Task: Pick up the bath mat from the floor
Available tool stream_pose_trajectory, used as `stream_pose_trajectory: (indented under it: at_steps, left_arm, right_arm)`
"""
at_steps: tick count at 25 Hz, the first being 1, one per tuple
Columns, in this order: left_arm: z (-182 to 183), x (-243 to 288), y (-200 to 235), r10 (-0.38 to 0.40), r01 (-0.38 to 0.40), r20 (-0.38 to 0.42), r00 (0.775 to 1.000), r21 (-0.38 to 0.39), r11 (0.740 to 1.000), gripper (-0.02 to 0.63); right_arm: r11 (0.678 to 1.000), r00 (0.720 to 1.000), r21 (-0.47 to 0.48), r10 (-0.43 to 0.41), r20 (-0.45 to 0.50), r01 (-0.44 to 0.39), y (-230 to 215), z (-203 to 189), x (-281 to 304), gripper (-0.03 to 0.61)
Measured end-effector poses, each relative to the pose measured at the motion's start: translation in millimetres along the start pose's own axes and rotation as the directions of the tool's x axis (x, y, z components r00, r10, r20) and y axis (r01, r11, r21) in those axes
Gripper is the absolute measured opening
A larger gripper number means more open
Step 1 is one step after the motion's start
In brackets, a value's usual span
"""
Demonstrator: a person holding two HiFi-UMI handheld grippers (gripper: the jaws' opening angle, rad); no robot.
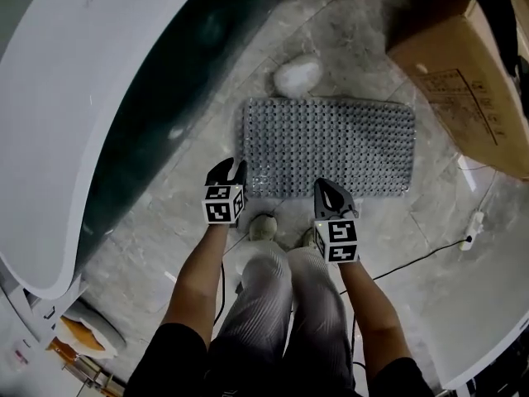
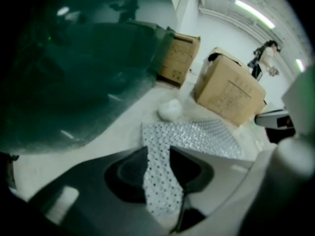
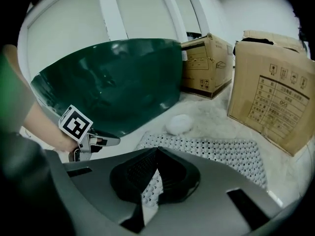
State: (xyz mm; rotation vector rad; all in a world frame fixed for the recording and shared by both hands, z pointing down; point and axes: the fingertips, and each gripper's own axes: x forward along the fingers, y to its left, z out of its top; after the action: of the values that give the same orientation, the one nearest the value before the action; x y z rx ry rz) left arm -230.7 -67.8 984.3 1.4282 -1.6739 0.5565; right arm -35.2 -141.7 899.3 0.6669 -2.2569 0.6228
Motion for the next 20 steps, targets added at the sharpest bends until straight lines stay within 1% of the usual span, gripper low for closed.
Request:
stream_pose_trajectory:
  at_steps: [3,5,9,11,14,20]
  left_arm:
    - [-20,25,4,-0.001,0.001,-0.031,1.0,0.009,1.0,0.155]
    - [-30,42,8,0.009,-0.009,-0.041,0.999,0.01,1.0,0.156]
    - [-45,73,21,0.046,-0.047,-0.057,0.997,-0.019,0.999,0.155]
    - [-50,85,23,0.056,-0.058,-0.061,0.997,-0.026,0.998,0.155]
    - [-53,100,29,0.068,-0.069,-0.061,0.996,-0.018,0.997,0.155]
    - [-66,125,41,0.089,-0.091,-0.078,0.993,-0.019,0.996,0.155]
  right_arm:
    - [1.0,1.0,-0.006,0.012,0.006,-0.012,-7,-9,17,-0.002]
    - [1.0,1.0,-0.015,0.021,0.011,-0.021,-11,-14,28,-0.002]
    - [0.999,1.0,-0.033,0.03,0.011,-0.029,-18,-28,46,-0.002]
    - [0.999,1.0,-0.034,0.027,0.005,-0.027,-22,-37,53,-0.002]
    - [0.999,1.0,-0.02,0.026,0.001,-0.026,-24,-48,61,-0.002]
    - [0.998,0.999,-0.028,0.052,-0.004,-0.052,-24,-63,71,-0.002]
